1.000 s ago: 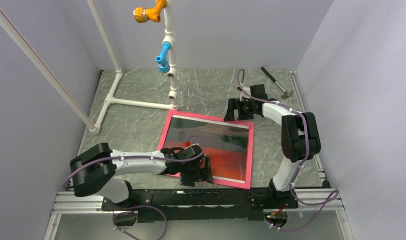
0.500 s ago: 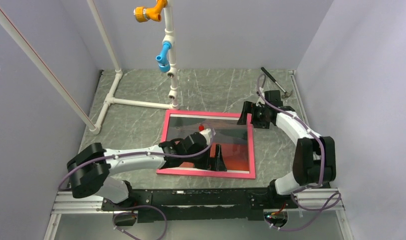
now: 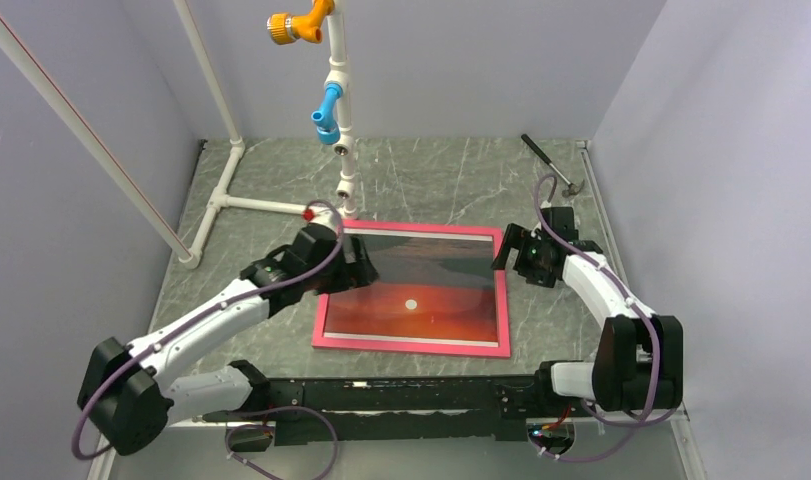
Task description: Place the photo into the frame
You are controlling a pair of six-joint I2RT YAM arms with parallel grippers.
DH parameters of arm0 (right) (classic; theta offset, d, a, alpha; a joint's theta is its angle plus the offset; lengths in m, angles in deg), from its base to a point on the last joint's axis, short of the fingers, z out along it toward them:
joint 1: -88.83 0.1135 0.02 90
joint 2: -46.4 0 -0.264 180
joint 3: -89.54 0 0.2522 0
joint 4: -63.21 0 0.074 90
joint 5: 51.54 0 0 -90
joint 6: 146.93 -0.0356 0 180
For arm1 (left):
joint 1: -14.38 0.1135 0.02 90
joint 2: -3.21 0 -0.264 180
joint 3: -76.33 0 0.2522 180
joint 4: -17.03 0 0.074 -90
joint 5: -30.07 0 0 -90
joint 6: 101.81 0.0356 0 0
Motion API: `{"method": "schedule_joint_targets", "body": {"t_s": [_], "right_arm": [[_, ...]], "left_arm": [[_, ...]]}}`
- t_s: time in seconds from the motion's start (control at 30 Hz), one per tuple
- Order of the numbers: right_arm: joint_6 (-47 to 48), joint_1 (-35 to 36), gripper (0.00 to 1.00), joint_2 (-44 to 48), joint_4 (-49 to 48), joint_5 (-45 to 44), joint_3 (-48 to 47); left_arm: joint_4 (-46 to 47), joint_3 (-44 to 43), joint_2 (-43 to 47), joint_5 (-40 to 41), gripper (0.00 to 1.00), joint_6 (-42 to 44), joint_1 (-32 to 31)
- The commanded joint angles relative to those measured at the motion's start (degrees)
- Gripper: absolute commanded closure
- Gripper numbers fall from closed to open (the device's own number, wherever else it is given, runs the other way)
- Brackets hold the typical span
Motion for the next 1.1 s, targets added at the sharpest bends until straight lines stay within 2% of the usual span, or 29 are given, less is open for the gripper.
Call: {"method": "schedule_joint_targets", "body": {"t_s": [0.0,0.13,0.3,0.53,0.63,0.77,1.07], "right_arm": [[-5.0,-0.5,0.0,4.0,0.5,-2.2,2.6],[-7.8,-0.5,0.0,5.6,-1.0,0.6,5.5],[-10.0,-0.5,0.0,5.4,-3.4,4.2,8.7],[-11.5,-0.4,0.01,0.6,-8.4,8.6,10.6],[-12.5,-0.3,0.02,-1.1,-11.1,10.3,10.2],[-12.9,-0.1,0.02,-4.5,-13.6,10.9,7.0],[-8.0,1.0,0.02,-19.7,-11.1,10.0,-12.5]], "left_arm": [[-14.7,2.2,4.1,7.3,0.01,3.8,8.4],[-14.3,5.5,2.2,2.4,0.01,6.6,14.1],[-8.0,9.5,-2.3,-3.9,0.05,6.9,15.4],[0.2,13.2,-8.0,-11.4,0.27,7.0,14.8],[4.0,14.1,-8.0,-13.1,0.32,4.4,11.4],[7.2,12.1,-10.5,-13.4,0.34,0.1,5.0],[10.0,3.4,-17.0,-9.9,0.33,-8.7,-9.8]]}}
